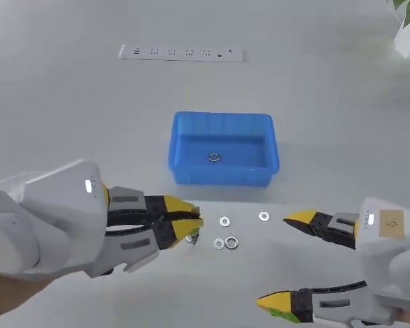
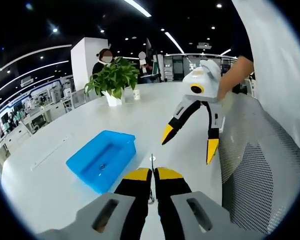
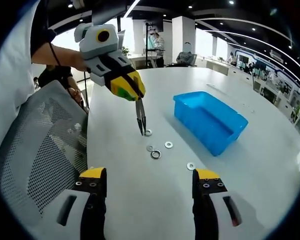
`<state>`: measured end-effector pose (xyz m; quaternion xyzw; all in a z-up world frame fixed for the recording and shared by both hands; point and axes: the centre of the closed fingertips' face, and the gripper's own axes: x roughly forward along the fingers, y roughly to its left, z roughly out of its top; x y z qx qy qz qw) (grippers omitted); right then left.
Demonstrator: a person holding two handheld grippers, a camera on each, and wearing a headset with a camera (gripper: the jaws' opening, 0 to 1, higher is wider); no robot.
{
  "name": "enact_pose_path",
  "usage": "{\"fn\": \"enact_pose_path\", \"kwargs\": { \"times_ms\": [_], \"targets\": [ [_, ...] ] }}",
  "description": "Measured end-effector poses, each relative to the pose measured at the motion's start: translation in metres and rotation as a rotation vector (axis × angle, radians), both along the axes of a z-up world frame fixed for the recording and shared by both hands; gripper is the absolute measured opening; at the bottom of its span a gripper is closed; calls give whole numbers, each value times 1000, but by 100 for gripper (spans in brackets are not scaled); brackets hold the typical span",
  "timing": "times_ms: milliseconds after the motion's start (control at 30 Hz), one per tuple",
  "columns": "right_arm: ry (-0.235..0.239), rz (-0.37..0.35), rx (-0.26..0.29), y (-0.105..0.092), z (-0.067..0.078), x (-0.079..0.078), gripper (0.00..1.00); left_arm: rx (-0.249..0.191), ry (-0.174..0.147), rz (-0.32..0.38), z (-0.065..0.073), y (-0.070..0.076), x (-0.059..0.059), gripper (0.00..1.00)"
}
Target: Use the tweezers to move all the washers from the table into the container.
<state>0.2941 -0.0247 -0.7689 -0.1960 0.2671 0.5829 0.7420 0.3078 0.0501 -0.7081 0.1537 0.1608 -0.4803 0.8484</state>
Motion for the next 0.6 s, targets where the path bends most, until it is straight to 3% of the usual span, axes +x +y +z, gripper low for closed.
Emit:
{"fn": "enact_pose_path", "kwargs": {
  "times_ms": [167, 367, 600],
  "targets": [
    [3, 2, 1, 2, 0, 0, 70, 14, 0, 0, -3, 2, 1, 7],
    [5, 2, 0, 1, 0, 0, 70, -23, 15, 10, -2, -1, 1, 7],
    [1, 21, 17, 11, 3, -2, 70, -33, 38, -18, -3, 1, -6, 7]
  ]
}}
